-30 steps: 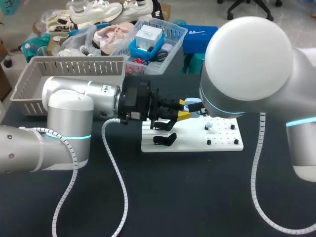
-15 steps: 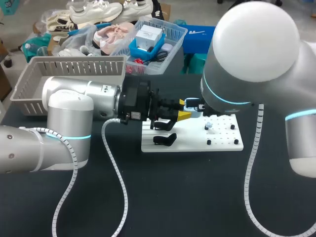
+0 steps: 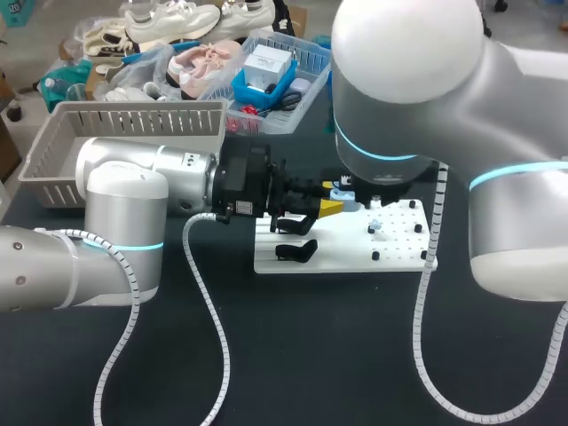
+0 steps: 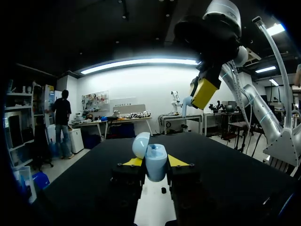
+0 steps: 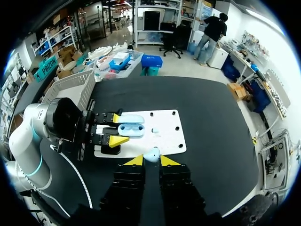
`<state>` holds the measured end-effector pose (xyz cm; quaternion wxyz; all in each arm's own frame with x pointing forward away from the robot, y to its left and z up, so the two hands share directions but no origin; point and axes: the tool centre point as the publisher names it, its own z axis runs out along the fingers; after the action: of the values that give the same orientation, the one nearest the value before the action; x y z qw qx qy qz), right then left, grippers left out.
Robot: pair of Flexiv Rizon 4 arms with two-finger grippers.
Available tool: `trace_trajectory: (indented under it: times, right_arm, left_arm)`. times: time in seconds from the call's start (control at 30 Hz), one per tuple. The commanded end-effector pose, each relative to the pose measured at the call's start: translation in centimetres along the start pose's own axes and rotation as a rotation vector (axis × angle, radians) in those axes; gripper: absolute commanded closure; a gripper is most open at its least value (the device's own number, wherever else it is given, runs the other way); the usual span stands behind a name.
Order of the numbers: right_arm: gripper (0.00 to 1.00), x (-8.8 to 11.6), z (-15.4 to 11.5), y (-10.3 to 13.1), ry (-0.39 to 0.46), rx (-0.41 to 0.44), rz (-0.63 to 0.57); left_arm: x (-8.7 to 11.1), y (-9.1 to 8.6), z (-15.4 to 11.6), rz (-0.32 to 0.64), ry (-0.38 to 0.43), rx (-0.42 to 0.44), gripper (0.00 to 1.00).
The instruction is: Pick up each earbud case from the left stands, insert the matching earbuds, close the lid, and place the case in the box.
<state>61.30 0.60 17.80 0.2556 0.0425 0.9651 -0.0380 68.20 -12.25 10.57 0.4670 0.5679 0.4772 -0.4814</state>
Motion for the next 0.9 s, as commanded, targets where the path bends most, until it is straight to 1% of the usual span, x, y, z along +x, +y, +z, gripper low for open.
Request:
trace_trajectory:
  times: [0.03,0.6,0.7,0.9]
  right_arm:
    - [1.0,-0.4,0.1,0.5,0.017,0.009,-0.002]
    - [1.0,-0.6,0.3,0.6,0.02,0.011,0.0]
    - [1.0,-0.5,0.5,0.7,0.042,0.018,0.012]
    - [1.0,-1.5,0.2,1.5,0.092,0.04,0.069]
  left_arm:
    - [0.0,0.0,0.0,0.001,-0.001,0.0,1.0]
    - [0.0,0.0,0.0,0.001,-0.001,0.0,1.0]
    - [0.0,0.0,0.0,0.001,-0.001,0.0,1.0]
    - [0.0,0.0,0.0,0.001,-0.001,0.0,1.0]
